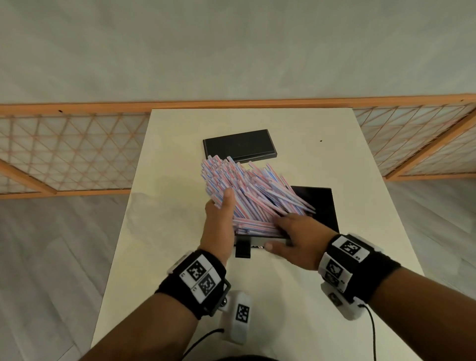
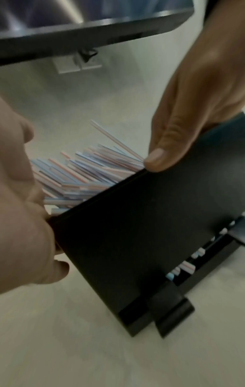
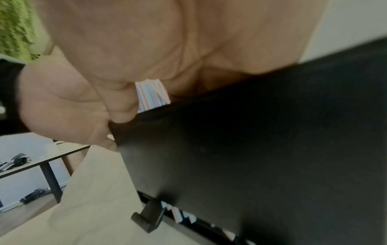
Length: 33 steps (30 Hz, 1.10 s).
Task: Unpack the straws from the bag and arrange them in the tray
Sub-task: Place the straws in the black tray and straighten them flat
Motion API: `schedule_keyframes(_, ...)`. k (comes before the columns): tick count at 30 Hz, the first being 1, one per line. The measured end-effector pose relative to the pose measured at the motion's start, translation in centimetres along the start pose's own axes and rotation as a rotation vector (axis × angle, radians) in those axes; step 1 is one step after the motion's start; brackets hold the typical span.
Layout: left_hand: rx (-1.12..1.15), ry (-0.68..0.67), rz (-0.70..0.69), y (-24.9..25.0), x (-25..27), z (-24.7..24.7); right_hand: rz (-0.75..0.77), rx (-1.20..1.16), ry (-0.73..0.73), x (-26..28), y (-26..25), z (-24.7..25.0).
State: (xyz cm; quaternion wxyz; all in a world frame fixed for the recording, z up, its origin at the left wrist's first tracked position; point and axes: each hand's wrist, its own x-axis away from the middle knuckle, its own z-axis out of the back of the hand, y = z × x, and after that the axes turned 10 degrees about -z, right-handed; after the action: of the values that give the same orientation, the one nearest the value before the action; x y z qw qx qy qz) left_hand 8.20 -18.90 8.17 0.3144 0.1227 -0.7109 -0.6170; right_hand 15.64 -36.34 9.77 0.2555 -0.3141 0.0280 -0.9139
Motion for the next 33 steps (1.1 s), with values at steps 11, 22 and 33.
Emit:
schedule_keyframes(11, -0.169, -0.100, -0.076, -0.8, -0.5, 0.2, -0.064, 0.040, -0.087, -1.4, -1.6, 0.3)
schedule_keyframes(22, -0.056, -0.080, -0.103, -0.6, -0.6, 0.0, -0.112, -0.023, -0.137, -2.2, -2.5, 0.8)
schedule_keyframes(33, 0.021, 0.192, -0.149, 2.1, -0.7, 0.8, -0.104, -0.032, -0.093, -2.5, -3.1, 1.1)
